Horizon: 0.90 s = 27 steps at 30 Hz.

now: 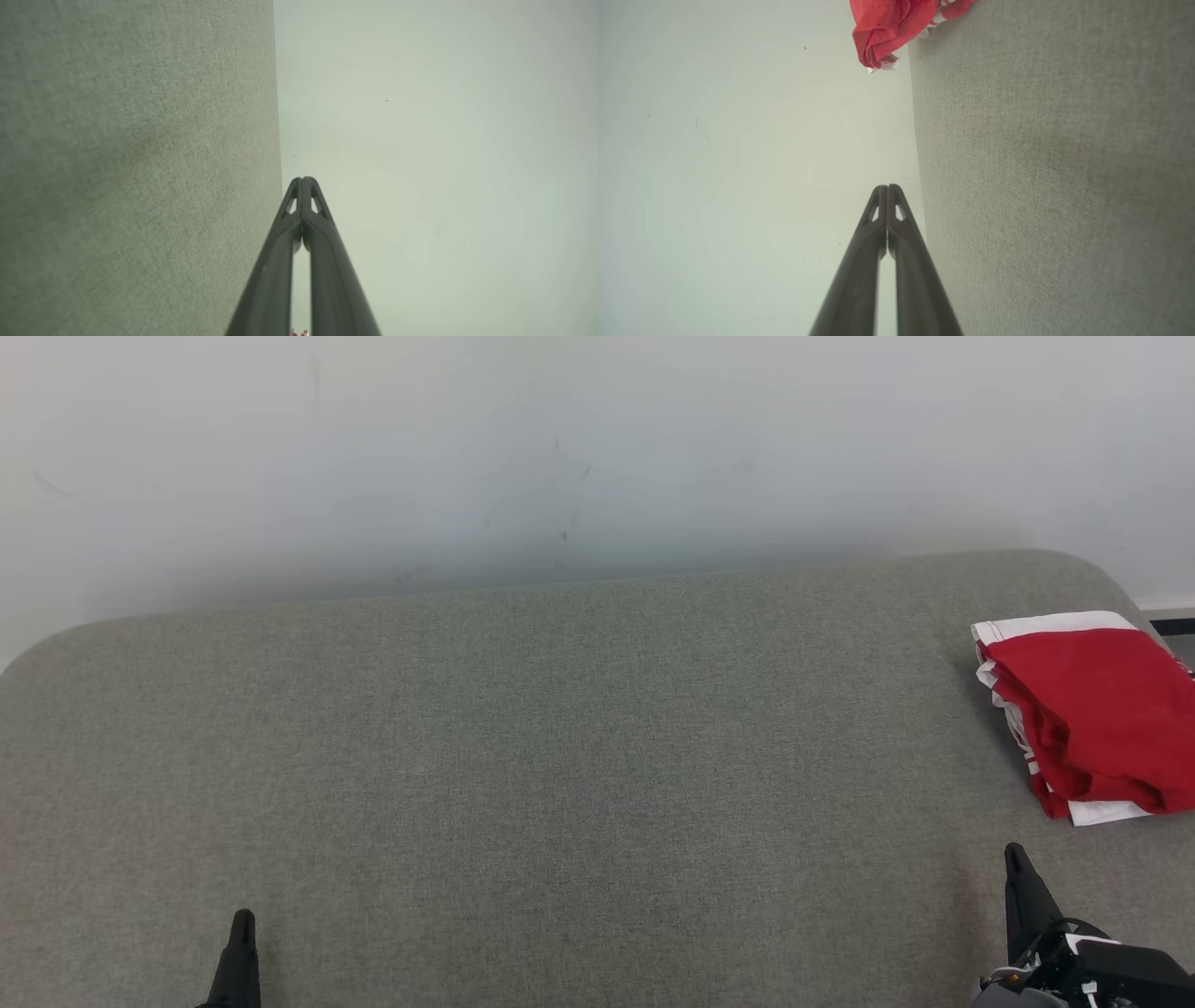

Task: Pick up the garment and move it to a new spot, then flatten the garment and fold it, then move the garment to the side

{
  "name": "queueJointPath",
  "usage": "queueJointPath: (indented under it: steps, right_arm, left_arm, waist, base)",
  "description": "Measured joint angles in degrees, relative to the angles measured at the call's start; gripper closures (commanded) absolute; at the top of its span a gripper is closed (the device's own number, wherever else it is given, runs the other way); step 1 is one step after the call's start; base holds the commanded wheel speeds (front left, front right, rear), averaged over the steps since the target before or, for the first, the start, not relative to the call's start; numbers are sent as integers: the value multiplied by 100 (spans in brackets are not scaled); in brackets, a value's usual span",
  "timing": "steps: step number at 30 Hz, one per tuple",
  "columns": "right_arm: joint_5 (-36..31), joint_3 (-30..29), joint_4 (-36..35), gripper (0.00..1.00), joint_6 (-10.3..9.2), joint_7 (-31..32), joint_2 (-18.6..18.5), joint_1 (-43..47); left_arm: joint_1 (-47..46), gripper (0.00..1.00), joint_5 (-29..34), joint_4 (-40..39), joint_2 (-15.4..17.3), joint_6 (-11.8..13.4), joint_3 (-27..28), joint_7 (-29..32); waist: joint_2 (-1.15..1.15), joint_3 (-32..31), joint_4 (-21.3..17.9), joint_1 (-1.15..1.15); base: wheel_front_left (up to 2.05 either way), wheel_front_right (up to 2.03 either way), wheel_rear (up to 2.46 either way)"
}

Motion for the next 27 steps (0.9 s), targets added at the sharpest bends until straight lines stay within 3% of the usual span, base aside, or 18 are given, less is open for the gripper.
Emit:
queueJointPath:
  steps: [27]
  right_arm:
    - [-40, -36, 2, 100, 0, 40, 26, -1]
  left_arm:
    - [-1, 100, 0, 0, 0, 0, 0, 0]
  waist:
    - [0, 0, 0, 0]
  base:
    - [0, 0, 0]
